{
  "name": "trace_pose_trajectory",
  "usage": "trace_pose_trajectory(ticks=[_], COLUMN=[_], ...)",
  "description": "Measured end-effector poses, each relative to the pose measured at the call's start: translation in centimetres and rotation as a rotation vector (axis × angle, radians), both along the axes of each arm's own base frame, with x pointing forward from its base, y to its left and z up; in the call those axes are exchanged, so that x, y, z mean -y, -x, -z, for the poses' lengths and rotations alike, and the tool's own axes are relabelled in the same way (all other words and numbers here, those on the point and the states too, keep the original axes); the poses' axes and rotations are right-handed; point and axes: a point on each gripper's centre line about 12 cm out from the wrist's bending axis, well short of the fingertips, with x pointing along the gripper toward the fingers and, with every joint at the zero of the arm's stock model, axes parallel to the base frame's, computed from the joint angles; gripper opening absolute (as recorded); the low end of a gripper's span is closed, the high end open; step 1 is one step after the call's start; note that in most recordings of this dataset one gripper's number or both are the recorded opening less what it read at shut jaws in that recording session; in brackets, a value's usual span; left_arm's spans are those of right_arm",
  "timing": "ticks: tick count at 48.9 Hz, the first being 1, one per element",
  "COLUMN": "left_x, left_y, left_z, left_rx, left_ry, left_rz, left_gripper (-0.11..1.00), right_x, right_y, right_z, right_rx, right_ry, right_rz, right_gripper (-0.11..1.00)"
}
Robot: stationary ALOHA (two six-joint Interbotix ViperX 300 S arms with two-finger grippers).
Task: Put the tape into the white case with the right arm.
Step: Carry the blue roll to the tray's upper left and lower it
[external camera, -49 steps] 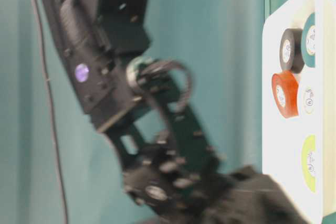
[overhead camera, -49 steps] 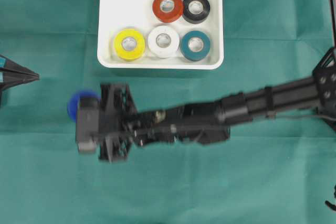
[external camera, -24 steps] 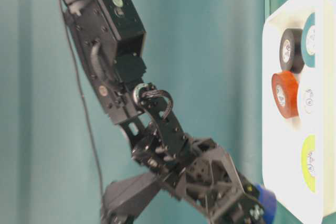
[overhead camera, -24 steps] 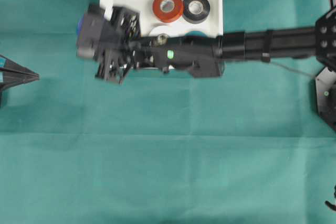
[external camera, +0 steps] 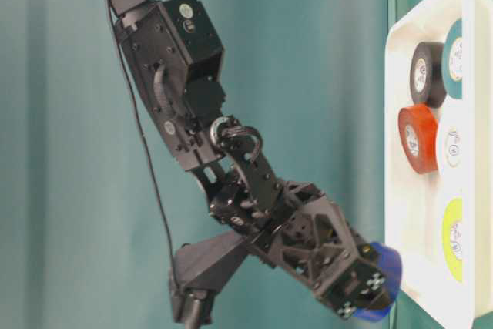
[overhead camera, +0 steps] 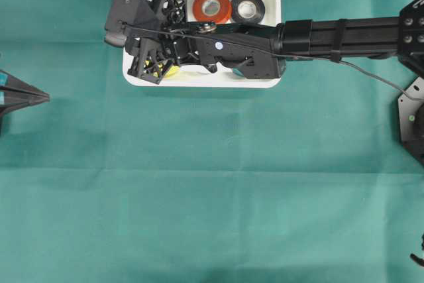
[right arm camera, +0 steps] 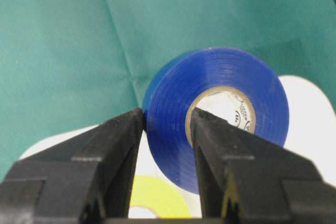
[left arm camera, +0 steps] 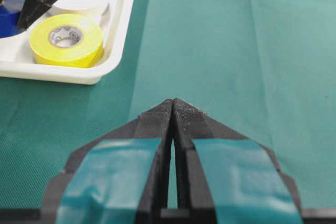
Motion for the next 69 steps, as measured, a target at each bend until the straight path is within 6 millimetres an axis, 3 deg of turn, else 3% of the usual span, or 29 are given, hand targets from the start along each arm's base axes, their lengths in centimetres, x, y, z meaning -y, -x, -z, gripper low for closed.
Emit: trace_pose_trajectory(ticks=[5, 15, 30, 35, 43, 69], left_x=[0.0, 0.0, 0.0, 0.0, 0.0, 0.0], left_y=[0.0, 0.0, 0.0, 0.0, 0.0, 0.0], left_z=[0.0, 0.0, 0.0, 0.0, 0.0, 0.0], left_rx=[0.000, 0.000, 0.000, 0.003, 0.000, 0.000], left_ry=[0.000, 0.001, 0.003, 0.001, 0.003, 0.003], left_rz=[0.000, 0.000, -0.001, 0.000, -0.001, -0.001], left_gripper=[0.00, 0.00, 0.00, 0.00, 0.00, 0.00], right_x=[0.1, 0.2, 1.3, 1.6, 1.7, 1.5], right_y=[0.9, 2.9, 4.0, 4.1, 4.1, 4.7], right_z=[0.7, -0.3, -0.1, -0.1, 0.0, 0.2], right_rx=[-0.032, -0.038, -0.053, -0.053, -0.054, -0.059], right_ry=[-0.001, -0.006, -0.010, -0.010, -0.010, -0.013], right_rz=[0.007, 0.021, 0.045, 0.051, 0.051, 0.040], right_gripper=[0.02, 0.02, 0.02, 0.18, 0.63, 0.61])
